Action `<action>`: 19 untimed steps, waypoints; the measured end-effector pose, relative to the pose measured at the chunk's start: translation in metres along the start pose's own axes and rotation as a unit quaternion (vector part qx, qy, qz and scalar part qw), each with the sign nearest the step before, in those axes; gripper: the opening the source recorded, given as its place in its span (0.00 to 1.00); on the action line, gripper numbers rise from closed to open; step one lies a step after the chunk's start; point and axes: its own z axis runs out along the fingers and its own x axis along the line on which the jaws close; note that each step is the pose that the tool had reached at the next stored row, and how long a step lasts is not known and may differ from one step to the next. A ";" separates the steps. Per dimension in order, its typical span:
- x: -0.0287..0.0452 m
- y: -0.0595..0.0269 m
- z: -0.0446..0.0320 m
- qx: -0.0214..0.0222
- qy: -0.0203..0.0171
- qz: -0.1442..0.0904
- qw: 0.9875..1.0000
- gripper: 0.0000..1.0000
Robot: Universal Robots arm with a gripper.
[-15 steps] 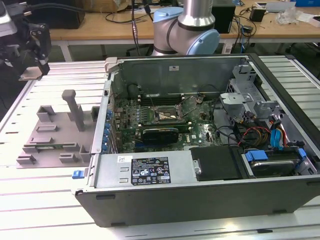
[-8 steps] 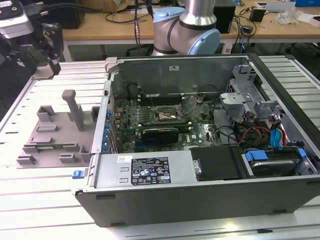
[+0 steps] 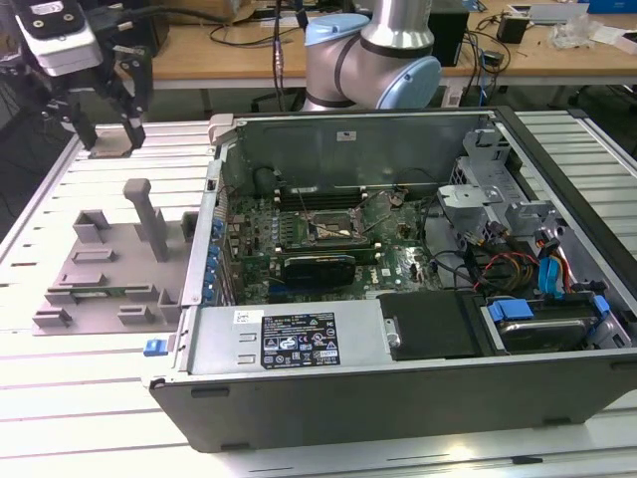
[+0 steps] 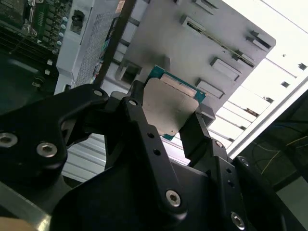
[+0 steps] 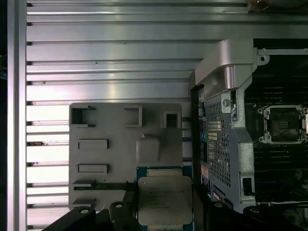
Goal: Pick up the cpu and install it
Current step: 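Pick up the cpu and move it towards the insertion slot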
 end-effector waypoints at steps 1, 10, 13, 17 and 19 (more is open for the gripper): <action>-0.0035 0.0000 0.0001 0.000 0.000 0.000 1.000 0.55; -0.0385 -0.0005 0.0013 0.000 0.000 0.000 1.000 0.55; -0.0502 -0.0007 0.0018 0.000 0.000 0.000 1.000 0.55; -0.0645 -0.0008 0.0023 0.000 0.000 0.000 1.000 0.55; -0.0744 -0.0008 0.0027 0.000 0.000 0.000 1.000 0.55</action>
